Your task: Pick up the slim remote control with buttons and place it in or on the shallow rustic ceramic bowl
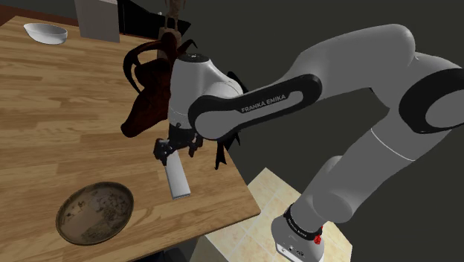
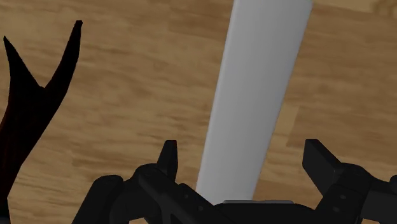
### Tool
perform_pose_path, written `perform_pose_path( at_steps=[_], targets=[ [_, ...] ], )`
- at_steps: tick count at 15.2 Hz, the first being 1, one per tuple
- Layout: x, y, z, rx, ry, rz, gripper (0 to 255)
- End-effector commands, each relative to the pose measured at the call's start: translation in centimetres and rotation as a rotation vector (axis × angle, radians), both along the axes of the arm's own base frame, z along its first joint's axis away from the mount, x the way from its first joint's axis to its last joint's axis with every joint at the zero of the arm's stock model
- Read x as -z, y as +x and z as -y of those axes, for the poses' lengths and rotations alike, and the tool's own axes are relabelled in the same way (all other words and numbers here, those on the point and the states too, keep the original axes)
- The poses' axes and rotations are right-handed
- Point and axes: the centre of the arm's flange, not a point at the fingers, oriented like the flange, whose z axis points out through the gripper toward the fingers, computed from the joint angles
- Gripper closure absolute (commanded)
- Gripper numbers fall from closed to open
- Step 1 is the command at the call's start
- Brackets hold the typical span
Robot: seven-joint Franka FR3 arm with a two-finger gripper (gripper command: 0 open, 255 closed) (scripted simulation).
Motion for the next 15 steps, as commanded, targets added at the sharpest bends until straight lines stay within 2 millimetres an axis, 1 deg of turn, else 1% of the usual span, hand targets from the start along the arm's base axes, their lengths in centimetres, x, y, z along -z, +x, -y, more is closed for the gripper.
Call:
perform_pose_path(
  at_steps=[1, 8, 15],
  targets=[
    [1.3, 0.6, -0.5, 0.013, 0.003, -0.003, 0],
    [4.7, 0.6, -0.4, 0.013, 0.003, -0.003, 0],
    [4.7, 0.6, -0.4, 0.013, 0.003, -0.003, 0]
  ],
)
